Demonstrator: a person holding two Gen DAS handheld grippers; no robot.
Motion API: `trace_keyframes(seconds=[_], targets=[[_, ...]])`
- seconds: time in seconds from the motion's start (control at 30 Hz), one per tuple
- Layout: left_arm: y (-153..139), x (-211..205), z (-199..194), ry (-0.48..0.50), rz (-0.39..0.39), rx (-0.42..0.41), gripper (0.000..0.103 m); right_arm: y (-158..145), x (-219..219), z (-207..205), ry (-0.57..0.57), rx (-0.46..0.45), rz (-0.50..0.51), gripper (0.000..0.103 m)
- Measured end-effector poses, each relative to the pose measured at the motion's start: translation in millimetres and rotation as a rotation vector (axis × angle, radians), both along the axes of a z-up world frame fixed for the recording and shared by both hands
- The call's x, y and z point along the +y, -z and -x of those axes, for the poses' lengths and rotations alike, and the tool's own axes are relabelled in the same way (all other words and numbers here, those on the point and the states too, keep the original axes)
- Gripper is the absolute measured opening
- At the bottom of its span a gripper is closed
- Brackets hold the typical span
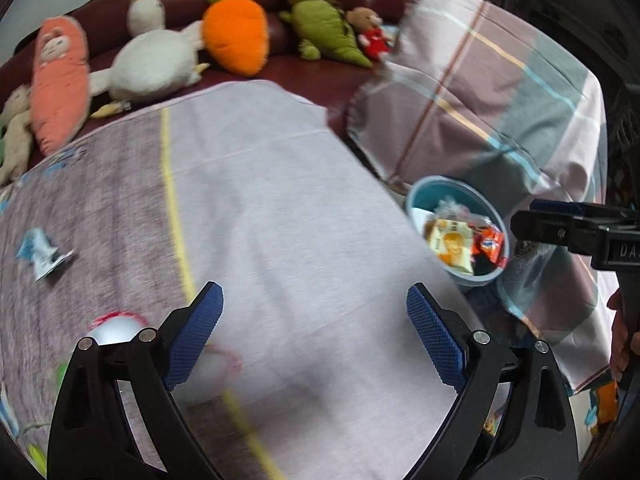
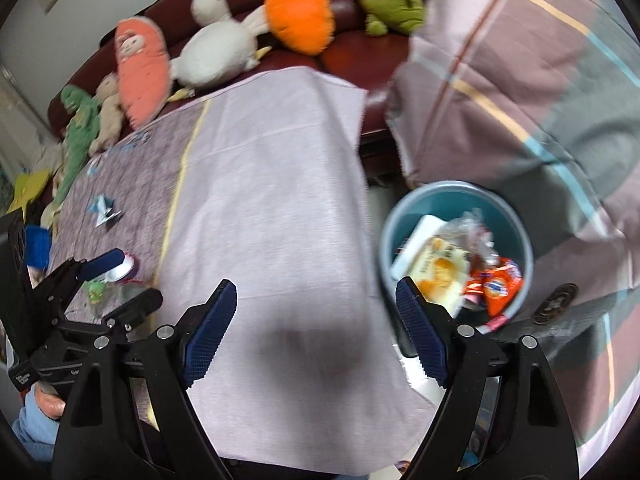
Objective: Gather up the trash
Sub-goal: 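Move both open tools back over the table toward the packet and lids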
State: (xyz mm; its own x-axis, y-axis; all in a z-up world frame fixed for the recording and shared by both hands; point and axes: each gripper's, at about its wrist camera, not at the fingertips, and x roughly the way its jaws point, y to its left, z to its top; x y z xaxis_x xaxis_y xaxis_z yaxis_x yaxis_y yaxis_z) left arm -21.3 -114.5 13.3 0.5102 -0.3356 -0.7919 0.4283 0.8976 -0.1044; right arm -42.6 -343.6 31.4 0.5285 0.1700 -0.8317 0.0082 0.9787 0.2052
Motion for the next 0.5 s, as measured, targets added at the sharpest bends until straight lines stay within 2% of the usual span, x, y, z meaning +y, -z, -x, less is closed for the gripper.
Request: trace_keyframes(seconds=[0.23,0.5], targets=[[6.1,64.7,0.2,-0.087,-0.009,0.006,0.094,8.2,63.0,-13.2,-0.103,0.032,0.004,0.078],[26.2,149.6,-1.8,-0.196,-0.057,0.043,0.094,26.1,136.0,-25.0,-0.223,0.086,-0.006,0.078]])
